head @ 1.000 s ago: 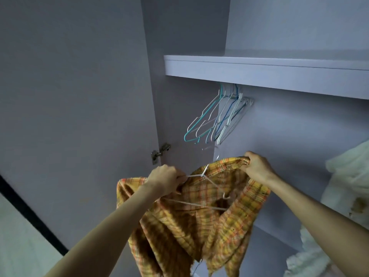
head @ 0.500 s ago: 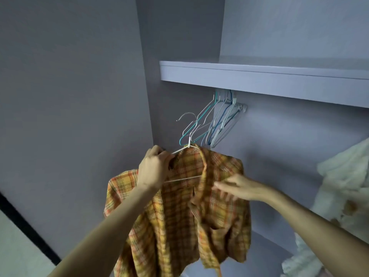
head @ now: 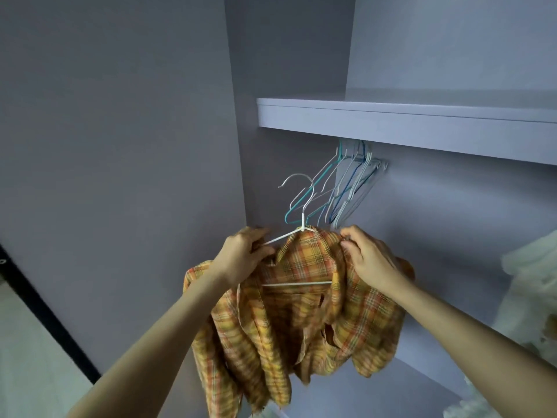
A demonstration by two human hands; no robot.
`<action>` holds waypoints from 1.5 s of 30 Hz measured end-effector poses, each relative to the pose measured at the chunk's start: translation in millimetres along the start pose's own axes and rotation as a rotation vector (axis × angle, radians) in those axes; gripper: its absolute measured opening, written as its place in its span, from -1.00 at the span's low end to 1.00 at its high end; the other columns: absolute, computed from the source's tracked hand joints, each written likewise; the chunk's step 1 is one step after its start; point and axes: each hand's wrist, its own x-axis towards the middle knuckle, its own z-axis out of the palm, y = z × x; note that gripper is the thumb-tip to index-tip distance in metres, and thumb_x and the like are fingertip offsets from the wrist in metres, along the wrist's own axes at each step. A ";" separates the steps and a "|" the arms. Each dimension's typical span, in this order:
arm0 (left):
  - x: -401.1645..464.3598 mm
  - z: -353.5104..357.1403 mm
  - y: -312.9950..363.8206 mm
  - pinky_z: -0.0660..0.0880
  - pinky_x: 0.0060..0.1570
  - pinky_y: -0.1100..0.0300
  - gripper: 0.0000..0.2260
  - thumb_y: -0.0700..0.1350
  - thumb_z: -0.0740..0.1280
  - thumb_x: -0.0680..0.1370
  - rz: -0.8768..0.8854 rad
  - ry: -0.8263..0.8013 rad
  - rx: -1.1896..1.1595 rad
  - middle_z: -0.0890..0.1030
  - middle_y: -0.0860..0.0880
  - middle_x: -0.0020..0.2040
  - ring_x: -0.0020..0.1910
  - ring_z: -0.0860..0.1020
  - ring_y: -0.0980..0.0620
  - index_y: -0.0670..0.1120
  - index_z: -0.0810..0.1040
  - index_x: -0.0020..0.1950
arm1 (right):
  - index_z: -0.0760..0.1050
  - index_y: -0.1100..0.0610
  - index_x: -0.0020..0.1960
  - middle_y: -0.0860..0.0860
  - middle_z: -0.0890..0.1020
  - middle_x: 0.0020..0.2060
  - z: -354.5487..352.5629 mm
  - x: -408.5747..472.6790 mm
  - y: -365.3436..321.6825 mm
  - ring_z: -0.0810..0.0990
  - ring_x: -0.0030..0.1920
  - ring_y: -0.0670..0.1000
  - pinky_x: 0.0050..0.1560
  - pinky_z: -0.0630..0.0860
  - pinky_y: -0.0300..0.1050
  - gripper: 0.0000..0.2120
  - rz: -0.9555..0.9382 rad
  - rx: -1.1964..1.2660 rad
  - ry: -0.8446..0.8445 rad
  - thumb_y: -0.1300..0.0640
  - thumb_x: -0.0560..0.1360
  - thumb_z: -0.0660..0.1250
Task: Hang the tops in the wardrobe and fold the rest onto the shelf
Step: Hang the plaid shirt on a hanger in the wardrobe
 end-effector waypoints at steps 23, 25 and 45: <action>-3.1 -2.6 10.7 0.49 0.11 -0.03 -0.59 0.12 0.18 0.60 -0.044 -0.002 0.141 0.58 -0.10 0.23 0.16 0.56 -0.18 -0.03 0.39 0.39 | 0.58 0.30 -0.02 0.12 0.59 -0.21 -0.7 -31.8 1.6 0.60 -0.35 0.13 -0.29 0.44 -0.27 -0.88 -0.054 -0.080 0.117 0.38 0.44 0.37; -13.3 16.5 7.5 0.42 0.23 -0.01 -0.42 0.27 0.23 0.51 -0.052 -0.092 0.281 0.46 -0.04 0.36 0.30 0.45 -0.12 0.04 0.27 0.45 | 0.56 0.30 -0.02 0.13 0.58 -0.20 -1.1 -28.2 -0.6 0.59 -0.30 0.14 -0.26 0.48 -0.14 -0.90 -0.035 -0.047 0.158 0.37 0.48 0.33; 11.5 9.8 35.4 0.48 -0.22 0.27 -0.89 -0.26 0.25 0.53 -0.085 0.361 -0.092 0.60 -0.06 -0.16 -0.24 0.54 0.03 -0.22 0.44 0.05 | 0.56 0.34 0.00 0.14 0.56 -0.20 -11.2 -18.2 -1.0 0.55 -0.30 0.13 -0.30 0.49 -0.03 -0.89 -0.053 -0.043 0.291 0.37 0.48 0.32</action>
